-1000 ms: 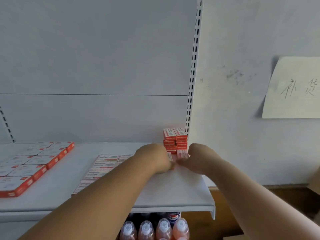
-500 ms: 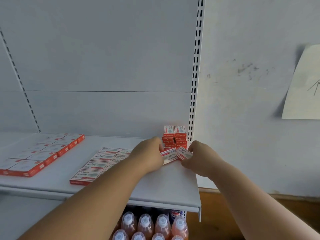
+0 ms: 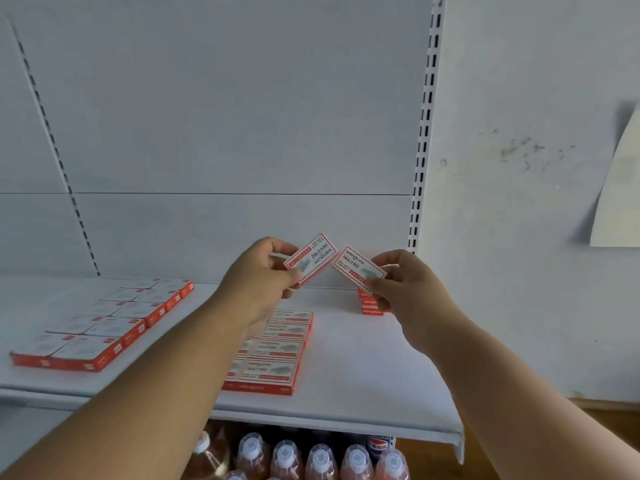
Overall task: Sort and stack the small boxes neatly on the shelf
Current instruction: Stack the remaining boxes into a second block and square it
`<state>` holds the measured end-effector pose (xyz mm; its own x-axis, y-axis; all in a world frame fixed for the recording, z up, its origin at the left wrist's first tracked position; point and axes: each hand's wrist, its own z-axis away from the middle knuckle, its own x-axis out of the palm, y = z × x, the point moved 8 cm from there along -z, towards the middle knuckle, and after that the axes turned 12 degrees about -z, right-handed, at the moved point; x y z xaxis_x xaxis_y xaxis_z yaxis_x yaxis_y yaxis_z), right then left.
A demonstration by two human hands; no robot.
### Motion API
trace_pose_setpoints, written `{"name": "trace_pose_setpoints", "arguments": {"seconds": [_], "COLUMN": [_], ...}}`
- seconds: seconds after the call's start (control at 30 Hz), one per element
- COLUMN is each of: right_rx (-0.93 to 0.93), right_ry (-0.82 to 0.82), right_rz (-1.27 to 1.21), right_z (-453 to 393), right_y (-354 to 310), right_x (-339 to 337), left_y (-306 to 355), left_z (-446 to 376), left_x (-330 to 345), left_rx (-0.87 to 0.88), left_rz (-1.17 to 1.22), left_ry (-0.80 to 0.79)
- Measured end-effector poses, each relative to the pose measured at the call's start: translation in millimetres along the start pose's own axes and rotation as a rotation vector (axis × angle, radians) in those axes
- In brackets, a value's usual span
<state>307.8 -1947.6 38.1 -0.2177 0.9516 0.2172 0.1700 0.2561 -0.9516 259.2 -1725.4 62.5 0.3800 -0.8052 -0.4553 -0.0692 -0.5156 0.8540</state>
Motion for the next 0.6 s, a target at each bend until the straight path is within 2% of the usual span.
{"name": "trace_pose_setpoints", "arguments": {"seconds": [0.13,0.37,0.5,0.6], "right_rx": [0.059,0.163,0.190,0.157], "right_ry": [0.011,0.085,0.110,0.151], "right_rz": [-0.099,-0.031,0.000,0.070], "right_z": [-6.5,-20.9,-29.1,-37.8], "right_y": [6.1,22.3,31.3,33.4], "right_x": [33.5,78.8,92.9,91.0], "left_y": [-23.5,-59.0,-81.5,-93.7], "left_z": [-9.0,-31.2,-49.0,-61.7], "left_x": [-24.3,-50.5,-55.9,-51.4], "left_rx": [-0.117,-0.188,-0.264,-0.324], "left_rz": [0.404,0.426,0.340,0.418], "left_ry": [-0.071,-0.111,-0.031,-0.015]}}
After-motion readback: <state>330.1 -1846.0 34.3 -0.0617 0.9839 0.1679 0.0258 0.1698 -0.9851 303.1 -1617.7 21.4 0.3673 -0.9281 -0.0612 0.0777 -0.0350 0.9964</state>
